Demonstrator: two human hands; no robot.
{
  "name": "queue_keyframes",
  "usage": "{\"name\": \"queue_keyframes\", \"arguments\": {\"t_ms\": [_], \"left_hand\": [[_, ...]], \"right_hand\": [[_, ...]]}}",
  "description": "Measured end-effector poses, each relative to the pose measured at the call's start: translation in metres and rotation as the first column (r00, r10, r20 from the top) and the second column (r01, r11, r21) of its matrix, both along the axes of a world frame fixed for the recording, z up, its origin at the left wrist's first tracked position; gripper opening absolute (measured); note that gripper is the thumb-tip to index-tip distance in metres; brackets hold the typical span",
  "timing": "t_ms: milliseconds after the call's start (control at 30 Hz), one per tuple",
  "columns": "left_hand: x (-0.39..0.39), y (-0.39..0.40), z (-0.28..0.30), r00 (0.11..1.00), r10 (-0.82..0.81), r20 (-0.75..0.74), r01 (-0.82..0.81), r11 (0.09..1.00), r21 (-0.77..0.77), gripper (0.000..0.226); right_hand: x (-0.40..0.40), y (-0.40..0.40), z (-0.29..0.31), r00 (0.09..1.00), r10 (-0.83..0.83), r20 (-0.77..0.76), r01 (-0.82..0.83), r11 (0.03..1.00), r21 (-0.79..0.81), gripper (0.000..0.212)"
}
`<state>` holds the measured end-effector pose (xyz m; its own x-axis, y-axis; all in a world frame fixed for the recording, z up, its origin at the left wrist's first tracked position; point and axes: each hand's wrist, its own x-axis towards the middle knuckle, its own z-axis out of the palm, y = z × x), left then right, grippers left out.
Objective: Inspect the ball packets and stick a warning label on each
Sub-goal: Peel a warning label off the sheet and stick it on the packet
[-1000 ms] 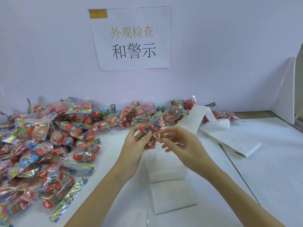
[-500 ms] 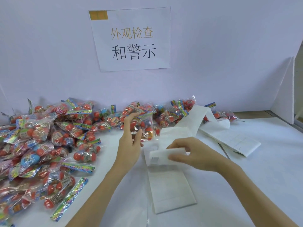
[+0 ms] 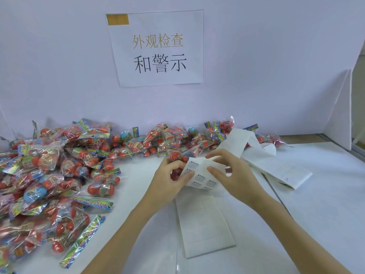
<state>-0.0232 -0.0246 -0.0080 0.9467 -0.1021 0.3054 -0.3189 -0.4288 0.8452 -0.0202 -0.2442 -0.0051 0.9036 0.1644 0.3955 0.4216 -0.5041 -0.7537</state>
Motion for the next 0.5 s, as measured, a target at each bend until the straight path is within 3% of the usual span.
{"name": "queue_keyframes", "arguments": {"t_ms": [133,500], "left_hand": [[0.0,-0.001,-0.002,1.0,0.009,-0.003,-0.009,0.999,-0.032,0.014],[0.0,0.0,-0.004,0.999,-0.052,-0.001,0.052,0.997,0.054,0.024]], "right_hand": [[-0.008,0.016,-0.002,0.962,-0.001,0.275,0.042,0.989,-0.144,0.025],[-0.009,0.02,-0.006,0.954,-0.012,0.3,0.071,0.98,-0.185,0.011]]}}
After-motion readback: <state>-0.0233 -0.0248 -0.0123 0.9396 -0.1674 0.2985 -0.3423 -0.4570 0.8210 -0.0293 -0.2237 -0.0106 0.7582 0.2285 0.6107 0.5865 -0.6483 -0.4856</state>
